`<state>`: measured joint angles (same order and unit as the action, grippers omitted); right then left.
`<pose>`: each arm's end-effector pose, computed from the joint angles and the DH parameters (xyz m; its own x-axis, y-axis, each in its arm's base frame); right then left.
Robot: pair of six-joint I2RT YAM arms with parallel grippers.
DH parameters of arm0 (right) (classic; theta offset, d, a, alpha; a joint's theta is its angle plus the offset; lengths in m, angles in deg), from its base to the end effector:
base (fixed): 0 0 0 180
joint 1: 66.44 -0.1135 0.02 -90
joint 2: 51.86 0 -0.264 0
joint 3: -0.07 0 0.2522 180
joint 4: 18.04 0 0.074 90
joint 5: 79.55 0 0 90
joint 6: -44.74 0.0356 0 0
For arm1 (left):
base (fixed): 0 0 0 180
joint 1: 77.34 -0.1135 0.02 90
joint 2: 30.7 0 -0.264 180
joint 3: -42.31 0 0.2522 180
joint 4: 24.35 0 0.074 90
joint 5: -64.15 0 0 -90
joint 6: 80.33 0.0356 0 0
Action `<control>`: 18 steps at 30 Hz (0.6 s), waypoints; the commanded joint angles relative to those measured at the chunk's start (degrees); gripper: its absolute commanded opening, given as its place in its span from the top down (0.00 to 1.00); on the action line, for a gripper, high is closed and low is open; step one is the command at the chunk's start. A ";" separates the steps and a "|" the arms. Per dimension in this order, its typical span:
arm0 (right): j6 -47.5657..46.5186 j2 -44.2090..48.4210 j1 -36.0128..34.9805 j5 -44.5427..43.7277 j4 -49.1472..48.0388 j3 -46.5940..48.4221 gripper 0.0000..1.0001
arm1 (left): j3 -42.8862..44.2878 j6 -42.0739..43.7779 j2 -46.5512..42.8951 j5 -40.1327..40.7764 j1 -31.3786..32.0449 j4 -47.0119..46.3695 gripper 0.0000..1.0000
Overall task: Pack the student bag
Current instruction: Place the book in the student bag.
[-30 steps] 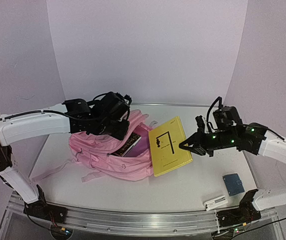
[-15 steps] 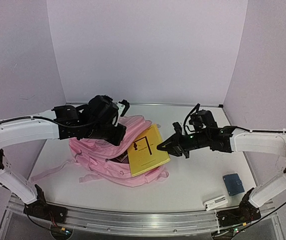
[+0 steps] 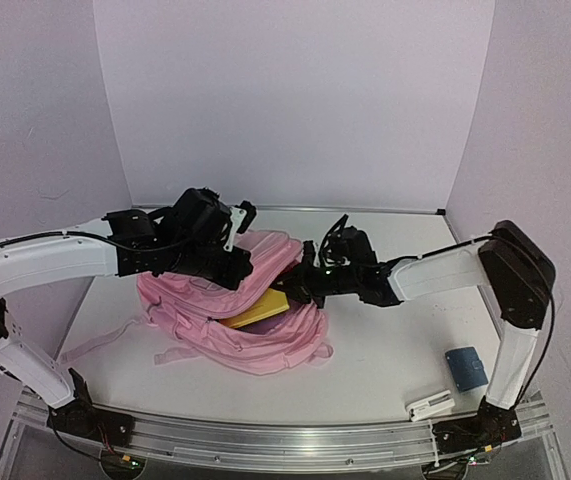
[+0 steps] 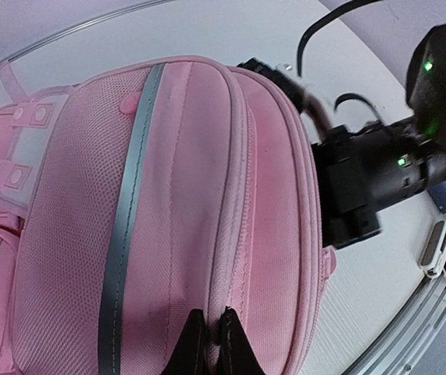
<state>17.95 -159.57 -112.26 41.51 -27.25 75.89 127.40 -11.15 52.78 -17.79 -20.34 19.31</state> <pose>0.2732 0.3074 0.1915 -0.9657 0.1035 -0.2383 -0.1865 0.3620 0.9133 0.1802 -0.2684 0.3097 -0.6160 0.3023 -0.7275 0.5935 0.7853 -0.1762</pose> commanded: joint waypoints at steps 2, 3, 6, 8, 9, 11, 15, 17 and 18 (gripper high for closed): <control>-2.97 -7.95 -1.47 -7.47 -19.77 10.16 1.00 | 1.69 -3.37 -4.42 -6.77 -0.78 -10.06 1.00; -3.27 -8.96 -1.48 -8.97 -20.14 10.66 1.00 | 1.52 -3.79 -4.61 -6.76 -1.04 -9.90 1.00; -4.65 -11.31 -1.51 -12.72 -20.47 12.18 1.00 | 0.27 -5.08 -5.48 -7.32 -2.13 -10.27 1.00; -4.85 -13.44 -1.48 -12.18 -20.46 14.29 0.99 | -0.58 -6.40 -5.67 -7.87 -3.27 -10.75 1.00; -4.85 -13.93 -1.54 -11.88 -20.45 14.75 0.94 | -0.81 -7.01 -5.57 -7.88 -3.96 -10.71 1.00; -5.16 -12.96 -1.59 -12.83 -20.41 13.57 0.82 | -0.84 -8.31 -5.27 -9.32 -4.89 -10.22 1.00; -8.38 -5.68 -1.62 -19.29 -15.88 7.20 0.51 | -1.36 -11.26 -4.66 -9.44 -6.78 -10.30 1.00; -9.34 -1.23 -1.57 -23.45 -10.80 3.86 0.42 | -1.45 -12.26 -3.88 -9.71 -7.30 -10.94 1.00; -9.32 0.95 -1.56 -25.84 -8.30 2.16 0.39 | -1.34 -12.59 -3.24 -10.08 -7.44 -11.53 1.00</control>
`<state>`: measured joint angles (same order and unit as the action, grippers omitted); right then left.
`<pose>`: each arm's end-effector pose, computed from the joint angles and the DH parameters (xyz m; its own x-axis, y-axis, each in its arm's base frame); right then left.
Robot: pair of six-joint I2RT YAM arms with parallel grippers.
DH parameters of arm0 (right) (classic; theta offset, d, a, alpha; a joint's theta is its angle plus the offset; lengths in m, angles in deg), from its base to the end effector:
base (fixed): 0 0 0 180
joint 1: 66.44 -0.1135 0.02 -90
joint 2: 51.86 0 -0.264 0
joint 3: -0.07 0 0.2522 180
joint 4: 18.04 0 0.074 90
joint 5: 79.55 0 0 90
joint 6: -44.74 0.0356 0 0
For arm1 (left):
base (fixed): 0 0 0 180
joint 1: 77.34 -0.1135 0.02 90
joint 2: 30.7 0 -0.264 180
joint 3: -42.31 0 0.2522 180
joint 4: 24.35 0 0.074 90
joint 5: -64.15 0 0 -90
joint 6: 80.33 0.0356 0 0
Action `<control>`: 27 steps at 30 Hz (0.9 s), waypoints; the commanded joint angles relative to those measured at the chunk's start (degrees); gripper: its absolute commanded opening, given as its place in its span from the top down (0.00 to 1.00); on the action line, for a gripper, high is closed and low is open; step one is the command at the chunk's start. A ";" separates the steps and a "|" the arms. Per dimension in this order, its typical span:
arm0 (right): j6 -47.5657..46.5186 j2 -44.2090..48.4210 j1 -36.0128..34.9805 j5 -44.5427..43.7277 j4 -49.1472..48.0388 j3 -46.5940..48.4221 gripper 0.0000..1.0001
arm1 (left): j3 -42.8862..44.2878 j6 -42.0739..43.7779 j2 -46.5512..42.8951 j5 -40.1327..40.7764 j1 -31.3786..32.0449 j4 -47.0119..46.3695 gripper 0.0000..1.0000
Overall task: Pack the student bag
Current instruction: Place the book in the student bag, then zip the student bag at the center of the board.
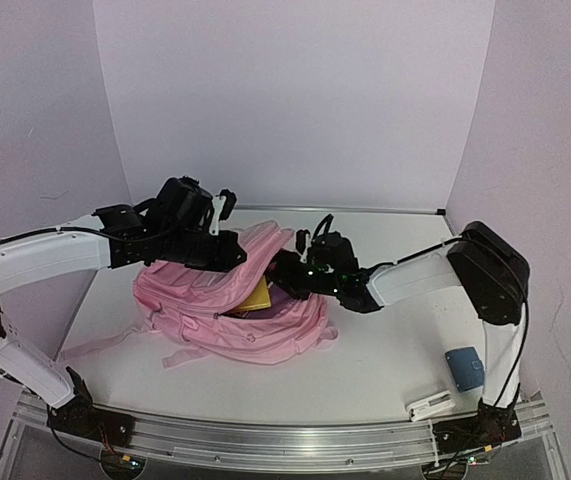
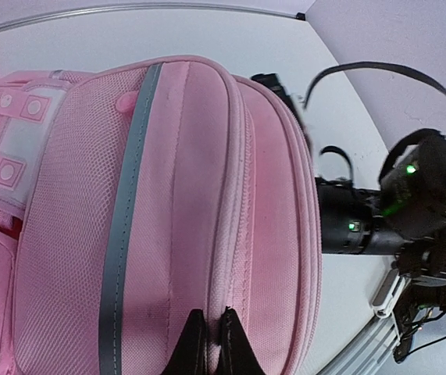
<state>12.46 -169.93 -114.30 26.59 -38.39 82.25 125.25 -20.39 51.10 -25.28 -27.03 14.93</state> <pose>0.2965 0.3424 0.1696 -0.8501 0.2709 -0.4516 -0.3244 0.4061 0.8543 0.2051 -0.2466 0.3121 -0.7243 0.0884 -0.6838 0.4641 0.7960 -0.3886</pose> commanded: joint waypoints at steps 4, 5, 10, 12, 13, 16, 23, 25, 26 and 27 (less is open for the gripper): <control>-2.62 20.49 0.41 -19.68 13.09 -11.92 0.33 | 2.87 -4.35 2.20 -4.13 -1.49 -9.70 1.00; -2.10 22.95 0.36 -21.03 13.98 -14.26 0.31 | 3.52 -4.42 3.38 -4.35 -1.56 -9.97 1.00; -2.40 32.76 -3.70 -26.26 20.74 -19.00 0.28 | 8.15 -4.45 11.04 -7.83 -1.88 -12.34 0.97; -2.63 34.68 -7.00 -28.73 25.34 -17.54 0.30 | 9.83 -4.40 12.79 -8.89 -1.90 -11.35 0.83; -2.54 35.09 -8.95 -30.02 27.27 -16.61 0.32 | 10.34 -4.41 13.12 -8.99 -1.91 -10.61 0.74; -0.70 34.71 -14.55 -32.84 33.18 -12.58 0.39 | 7.42 -5.61 10.05 -7.20 -2.15 -9.84 0.48; 3.39 25.82 -23.78 -33.69 38.24 -4.07 0.50 | -7.24 -13.78 -3.88 -2.02 -6.20 -3.67 0.24; 3.53 21.65 -25.35 -32.38 38.37 -0.67 0.52 | -13.06 -16.77 -8.08 -3.71 -9.88 -3.73 0.24; 3.54 19.82 -26.09 -31.36 38.40 0.92 0.53 | -15.33 -17.90 -10.32 -4.75 -11.47 -3.69 0.24; 3.60 17.48 -26.53 -30.37 38.41 2.87 0.55 | -17.75 -18.89 -11.92 -5.26 -12.79 -3.55 0.24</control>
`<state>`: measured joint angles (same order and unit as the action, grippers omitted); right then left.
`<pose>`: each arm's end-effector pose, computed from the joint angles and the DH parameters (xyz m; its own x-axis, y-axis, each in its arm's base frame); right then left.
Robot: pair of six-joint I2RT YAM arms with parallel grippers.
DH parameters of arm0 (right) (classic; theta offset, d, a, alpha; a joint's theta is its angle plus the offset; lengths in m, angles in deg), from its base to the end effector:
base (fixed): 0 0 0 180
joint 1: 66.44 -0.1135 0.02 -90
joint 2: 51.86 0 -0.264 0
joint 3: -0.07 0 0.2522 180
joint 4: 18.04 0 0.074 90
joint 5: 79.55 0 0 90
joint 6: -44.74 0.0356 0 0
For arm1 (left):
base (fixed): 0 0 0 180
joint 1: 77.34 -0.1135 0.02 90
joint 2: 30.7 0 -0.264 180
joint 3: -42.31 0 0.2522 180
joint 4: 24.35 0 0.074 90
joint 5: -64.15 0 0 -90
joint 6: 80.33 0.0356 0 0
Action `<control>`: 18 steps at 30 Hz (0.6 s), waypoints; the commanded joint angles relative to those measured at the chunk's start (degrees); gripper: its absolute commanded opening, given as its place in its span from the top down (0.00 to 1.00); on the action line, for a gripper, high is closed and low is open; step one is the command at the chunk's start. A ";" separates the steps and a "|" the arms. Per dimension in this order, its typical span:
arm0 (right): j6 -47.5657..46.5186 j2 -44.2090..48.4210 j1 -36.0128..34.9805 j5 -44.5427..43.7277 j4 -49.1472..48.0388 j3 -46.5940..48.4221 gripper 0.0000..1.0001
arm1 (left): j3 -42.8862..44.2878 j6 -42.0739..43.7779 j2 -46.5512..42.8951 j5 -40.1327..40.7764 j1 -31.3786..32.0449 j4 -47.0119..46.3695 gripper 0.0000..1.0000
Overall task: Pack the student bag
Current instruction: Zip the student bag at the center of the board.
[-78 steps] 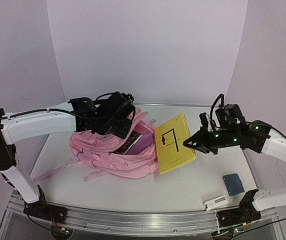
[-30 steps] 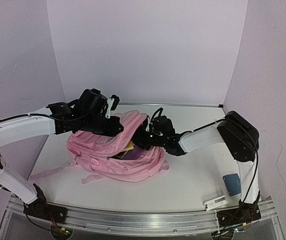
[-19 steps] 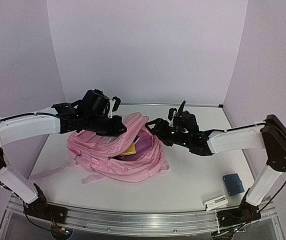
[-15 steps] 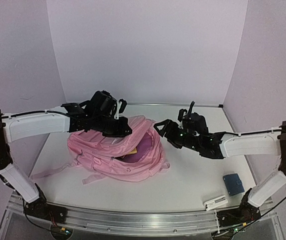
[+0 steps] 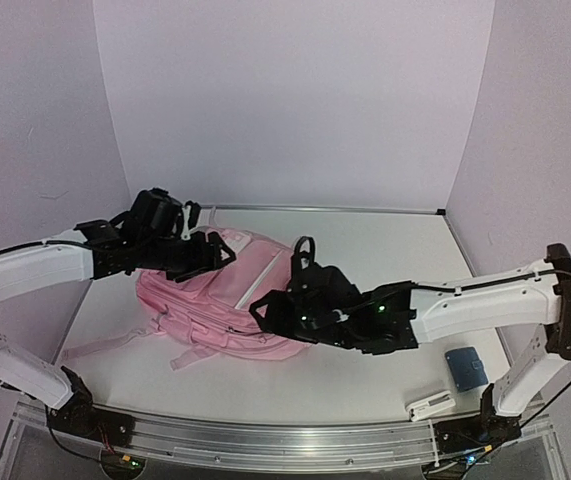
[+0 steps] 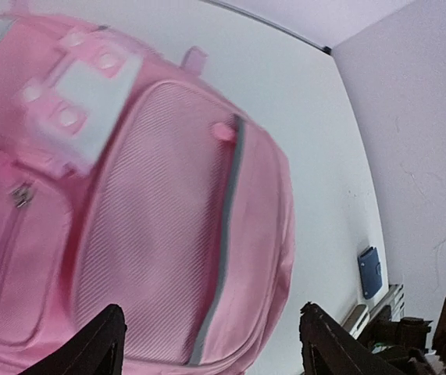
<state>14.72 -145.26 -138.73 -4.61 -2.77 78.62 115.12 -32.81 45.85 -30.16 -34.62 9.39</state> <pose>0.1223 0.3527 0.2580 -0.8137 0.2006 -0.5456 -0.2938 0.6680 0.6837 0.2165 -0.2036 0.2872 -0.8161 -0.1630 -0.5544 0.2293 0.7892 -0.5696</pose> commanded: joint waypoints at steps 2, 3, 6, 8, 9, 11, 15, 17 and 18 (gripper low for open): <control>1.58 -10.79 -3.02 2.51 2.79 9.72 0.57 | -11.38 -7.65 -10.08 -0.75 -7.49 2.02 0.24; 1.85 -12.40 -3.24 3.53 2.79 11.41 0.57 | -12.97 -8.26 -11.42 -0.91 -8.39 1.77 0.24; 2.92 -16.93 -3.39 5.76 2.71 14.76 0.58 | -18.25 -9.24 -14.08 -3.60 -11.71 -1.02 0.26; 3.62 -19.20 -3.39 6.54 3.02 16.90 0.58 | -19.96 -9.37 -14.03 -5.44 -13.41 -2.13 0.29; 3.98 -20.31 -3.39 6.84 3.23 18.03 0.57 | -20.74 -9.39 -13.83 -6.28 -14.19 -2.64 0.31; 4.88 -22.40 -3.39 7.14 4.65 19.75 0.56 | -21.58 -9.33 -13.04 -7.27 -14.90 -3.39 0.32; 7.44 -25.92 -3.06 6.76 7.55 22.26 0.55 | -23.44 -9.42 -11.65 -8.36 -15.60 -6.28 0.32; 8.37 -27.06 -2.66 6.55 7.82 23.02 0.55 | -24.43 -9.71 -10.60 -9.21 -15.99 -8.76 0.32; 8.87 -27.54 -2.47 6.21 8.13 23.41 0.56 | -24.64 -9.72 -10.11 -9.38 -16.15 -9.23 0.34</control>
<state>20.40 -170.57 -142.00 2.42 2.70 99.00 91.78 -41.63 34.14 -36.93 -50.01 6.52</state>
